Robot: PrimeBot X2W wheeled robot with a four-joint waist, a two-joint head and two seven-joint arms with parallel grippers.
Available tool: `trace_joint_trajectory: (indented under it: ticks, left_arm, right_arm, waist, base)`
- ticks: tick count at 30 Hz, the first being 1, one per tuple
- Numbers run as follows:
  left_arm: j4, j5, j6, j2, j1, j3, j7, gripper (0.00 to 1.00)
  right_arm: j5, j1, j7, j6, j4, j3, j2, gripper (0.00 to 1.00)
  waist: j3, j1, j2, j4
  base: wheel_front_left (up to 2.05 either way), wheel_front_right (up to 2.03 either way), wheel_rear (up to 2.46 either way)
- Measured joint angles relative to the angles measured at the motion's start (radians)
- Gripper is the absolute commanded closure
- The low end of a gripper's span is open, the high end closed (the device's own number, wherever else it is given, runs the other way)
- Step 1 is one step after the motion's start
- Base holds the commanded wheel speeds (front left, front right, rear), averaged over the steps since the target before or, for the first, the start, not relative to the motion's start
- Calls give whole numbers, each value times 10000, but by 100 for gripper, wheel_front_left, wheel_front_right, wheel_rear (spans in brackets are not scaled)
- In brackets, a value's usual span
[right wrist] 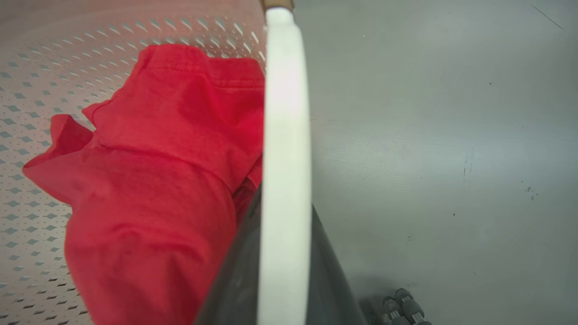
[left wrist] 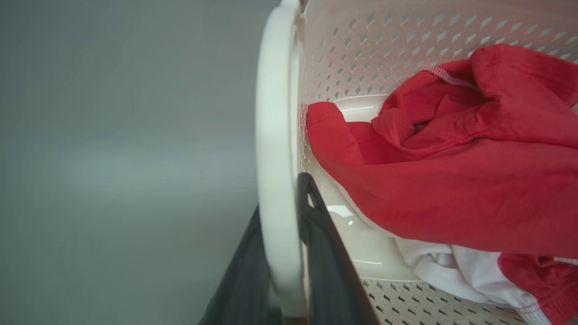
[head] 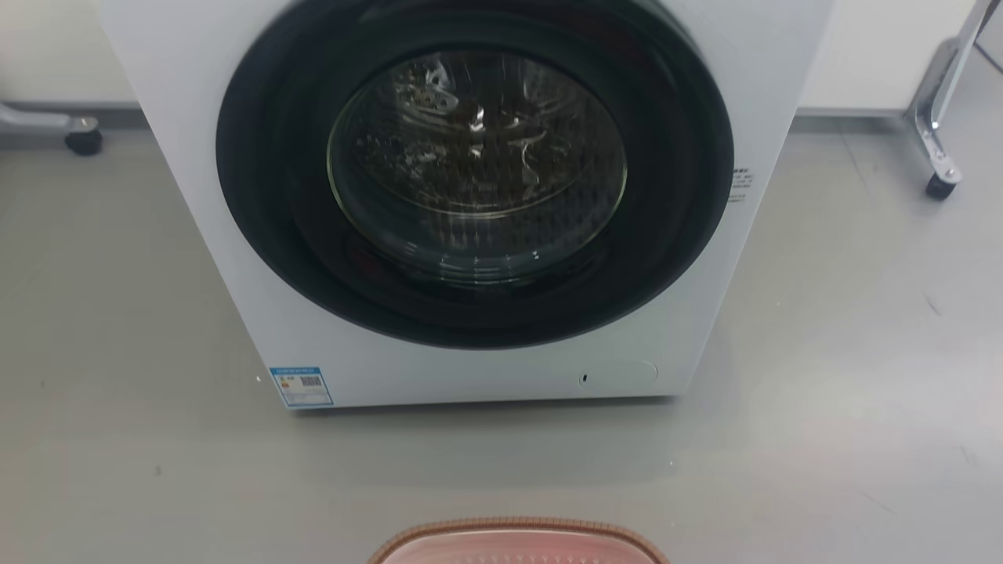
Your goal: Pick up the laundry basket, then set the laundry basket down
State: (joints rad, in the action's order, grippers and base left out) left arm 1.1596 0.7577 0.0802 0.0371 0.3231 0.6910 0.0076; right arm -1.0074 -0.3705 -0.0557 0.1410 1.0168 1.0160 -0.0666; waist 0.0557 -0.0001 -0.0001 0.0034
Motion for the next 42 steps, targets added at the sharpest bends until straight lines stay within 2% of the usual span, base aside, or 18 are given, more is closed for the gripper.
trace_joint_trajectory:
  ticks: [11,42]
  left_arm:
    - [10,313,79,12,-272,201,270,100]
    - [198,510,77,0,-133,529,541,100]
  right_arm:
    - [-384,300,-245,2,19,267,-2,100]
    - [-1129,74,-449,2,211,874,8,100]
  waist:
    - [-674,0,1,-23]
    - [-745,1,1,-17]
  base:
    - [0,0,0]
    - [0,0,0]
